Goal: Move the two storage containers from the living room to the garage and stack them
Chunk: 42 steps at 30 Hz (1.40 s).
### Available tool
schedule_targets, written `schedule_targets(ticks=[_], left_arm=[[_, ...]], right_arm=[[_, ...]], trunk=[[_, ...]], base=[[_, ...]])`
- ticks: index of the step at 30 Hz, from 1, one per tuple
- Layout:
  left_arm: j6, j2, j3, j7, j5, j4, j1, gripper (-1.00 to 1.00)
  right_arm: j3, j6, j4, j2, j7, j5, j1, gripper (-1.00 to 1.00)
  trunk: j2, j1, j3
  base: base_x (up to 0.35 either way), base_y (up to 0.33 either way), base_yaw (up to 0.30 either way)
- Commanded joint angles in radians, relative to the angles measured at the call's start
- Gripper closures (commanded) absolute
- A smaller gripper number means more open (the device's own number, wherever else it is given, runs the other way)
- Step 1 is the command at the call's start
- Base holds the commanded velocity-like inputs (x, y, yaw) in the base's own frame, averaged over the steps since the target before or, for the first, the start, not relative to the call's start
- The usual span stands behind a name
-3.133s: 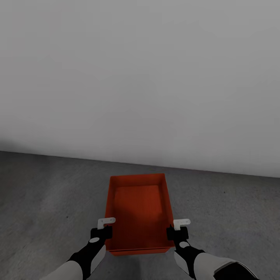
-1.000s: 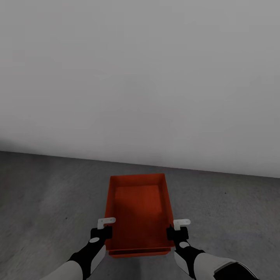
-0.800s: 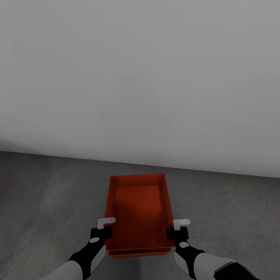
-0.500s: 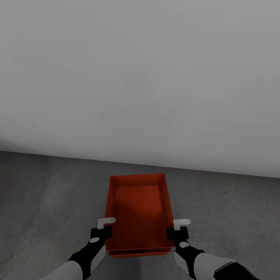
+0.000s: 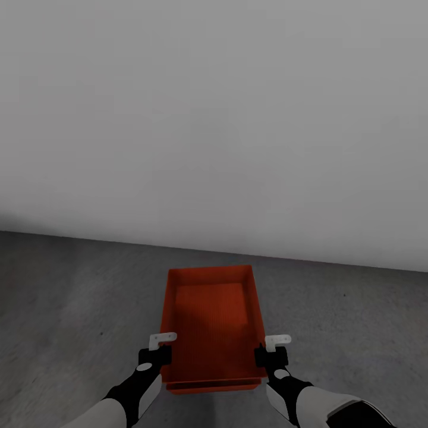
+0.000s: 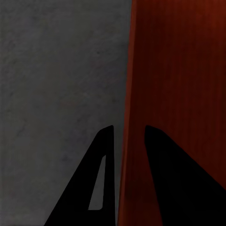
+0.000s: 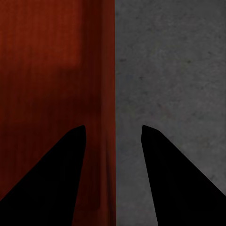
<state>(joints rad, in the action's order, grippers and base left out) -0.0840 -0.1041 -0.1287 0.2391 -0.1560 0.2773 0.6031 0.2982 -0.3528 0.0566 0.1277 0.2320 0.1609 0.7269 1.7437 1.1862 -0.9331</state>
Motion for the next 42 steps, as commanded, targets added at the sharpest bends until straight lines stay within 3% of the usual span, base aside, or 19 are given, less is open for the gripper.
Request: schedule_targets(ticks=[1,42], left_arm=[[-0.005,0.021,0.002,0.035,-0.012,-0.003,0.0,1.0],[-0.005,0.021,0.002,0.035,-0.011,-0.003,0.0,1.0]], right_arm=[[-0.053,-0.024,-0.046,0.001,-0.01,-0.031,0.002,1.0],[-0.053,-0.023,-0.046,0.001,-0.01,-0.031,0.002,1.0]], trunk=[[0.0,0.0,-0.001],[0.0,0.0,-0.001]], base=[[0.0,0.0,0.0],[-0.009,0.0,0.0]])
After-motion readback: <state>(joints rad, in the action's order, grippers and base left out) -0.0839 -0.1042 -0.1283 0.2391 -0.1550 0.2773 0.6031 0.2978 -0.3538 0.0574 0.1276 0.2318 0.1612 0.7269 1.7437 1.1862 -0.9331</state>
